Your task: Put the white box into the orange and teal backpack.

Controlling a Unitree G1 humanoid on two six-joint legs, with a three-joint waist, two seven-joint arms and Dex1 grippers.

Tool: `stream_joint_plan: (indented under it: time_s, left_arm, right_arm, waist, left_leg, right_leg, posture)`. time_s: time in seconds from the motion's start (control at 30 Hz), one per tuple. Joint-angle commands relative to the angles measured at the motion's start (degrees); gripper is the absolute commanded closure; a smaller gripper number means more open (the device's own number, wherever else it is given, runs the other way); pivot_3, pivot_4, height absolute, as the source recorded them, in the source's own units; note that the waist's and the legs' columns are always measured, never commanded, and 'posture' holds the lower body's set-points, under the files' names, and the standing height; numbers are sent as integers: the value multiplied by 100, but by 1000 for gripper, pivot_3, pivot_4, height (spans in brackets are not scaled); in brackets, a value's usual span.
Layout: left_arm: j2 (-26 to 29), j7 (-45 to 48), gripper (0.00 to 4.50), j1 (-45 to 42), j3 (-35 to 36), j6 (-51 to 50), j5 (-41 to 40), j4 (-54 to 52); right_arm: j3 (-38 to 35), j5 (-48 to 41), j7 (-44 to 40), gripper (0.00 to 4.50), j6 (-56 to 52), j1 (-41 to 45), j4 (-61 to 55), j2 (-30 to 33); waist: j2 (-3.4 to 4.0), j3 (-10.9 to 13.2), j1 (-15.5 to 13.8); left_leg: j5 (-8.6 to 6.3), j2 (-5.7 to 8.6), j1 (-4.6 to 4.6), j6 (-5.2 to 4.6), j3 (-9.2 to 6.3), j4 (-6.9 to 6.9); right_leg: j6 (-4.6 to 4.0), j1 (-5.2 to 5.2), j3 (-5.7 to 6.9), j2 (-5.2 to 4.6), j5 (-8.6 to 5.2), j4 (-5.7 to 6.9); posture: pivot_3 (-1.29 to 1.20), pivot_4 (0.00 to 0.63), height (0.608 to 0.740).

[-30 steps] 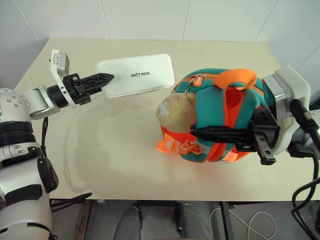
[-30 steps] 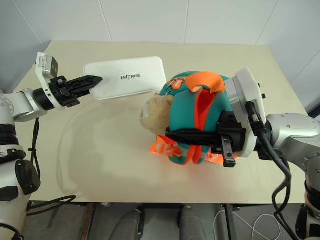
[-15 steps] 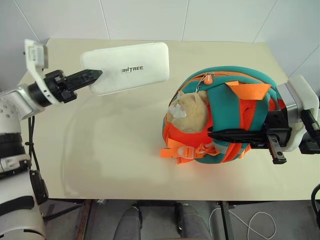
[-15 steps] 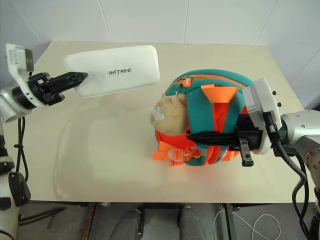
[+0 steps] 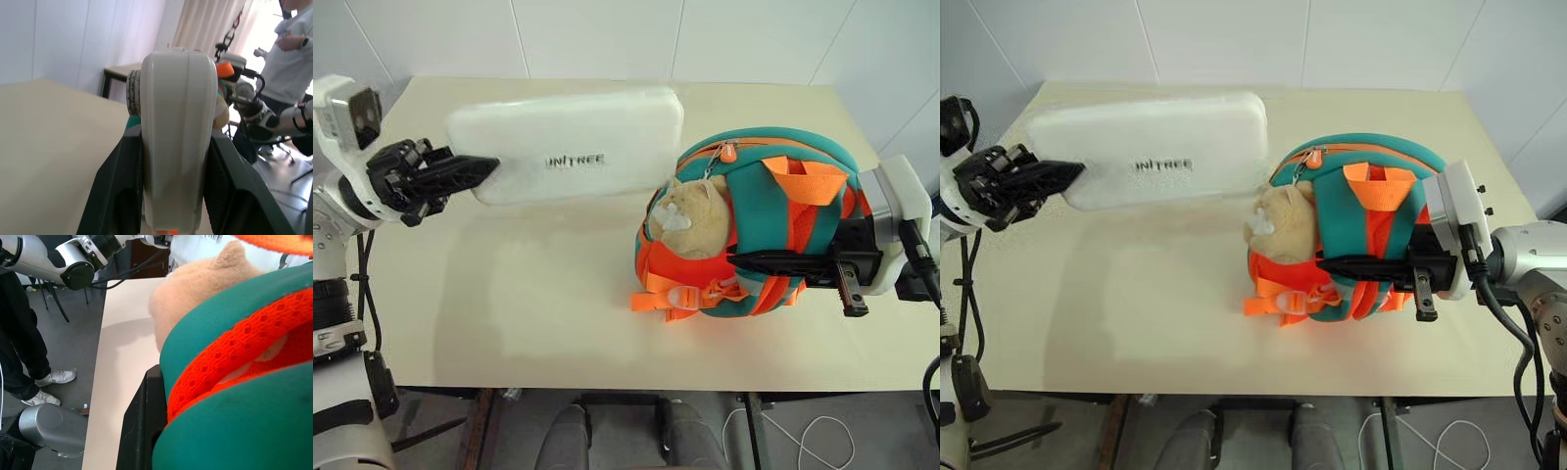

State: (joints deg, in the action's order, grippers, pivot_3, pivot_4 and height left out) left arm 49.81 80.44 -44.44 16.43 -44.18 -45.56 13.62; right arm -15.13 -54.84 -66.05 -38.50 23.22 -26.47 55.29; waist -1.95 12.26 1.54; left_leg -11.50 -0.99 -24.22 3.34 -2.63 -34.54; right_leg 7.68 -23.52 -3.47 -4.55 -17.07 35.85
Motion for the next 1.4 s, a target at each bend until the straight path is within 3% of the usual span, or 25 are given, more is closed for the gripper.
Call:
stream_joint_plan:
  time_s: [0.03,0.4,0.67,0.9,1.07,1.3,1.4]
  left_arm:
    - [88,190,3256,-178,-153,334,207,17]
    - [163,845,3257,-828,-1157,836,1018,338]
    - [-173,232,3274,-1724,-2011,706,1812,222]
    - [-1153,-859,3275,-2228,-2367,11,2057,-115]
    - [-2002,-1540,3275,-2093,-2647,-477,2115,-254]
    - [-3182,-2302,3275,-2106,-2962,-214,2522,607]
    - [-3416,-2333,3275,-2134,-3046,-59,2683,820]
  right_arm:
    - [-88,6,34,4500,146,28,-107,-47]
    - [90,100,27,4500,190,158,-32,-163]
    - [263,168,12,4500,237,283,21,-294]
    - [370,236,-97,4500,327,245,3,-413]
    - [444,254,-92,4500,379,252,-16,-515]
    - [543,300,-101,4500,418,281,-26,-611]
    - [550,324,-102,4500,417,315,-20,-645]
  waist:
    - [0,0,2]
    - [0,0,-4]
    - [0,0,-3]
    - [0,0,-5]
    - [1,1,17]
    - [3,2,-13]
    - [3,1,-24]
  left_leg:
    - [0,0,0,0,0,-3]
    - [-2,1,-1,-4,0,-17]
    - [-4,1,-4,-9,-2,-31]
    - [-6,2,-5,-11,-5,-50]
    - [-5,3,-5,-12,-6,-52]
    - [-5,6,-4,-13,-6,-60]
    - [-3,7,0,-15,-6,-63]
  right_leg:
    - [0,0,0,0,0,2]
    - [1,4,0,1,1,7]
    - [4,7,-1,3,2,11]
    - [12,15,-1,3,7,15]
    - [18,15,-4,3,9,16]
    - [22,17,-8,7,12,19]
    - [25,26,-9,7,15,14]
  posture:
    - [0,150,740]
    - [0,150,740]
    - [0,150,740]
    - [0,150,740]
    - [0,150,740]
    - [0,150,740]
    - [0,150,740]
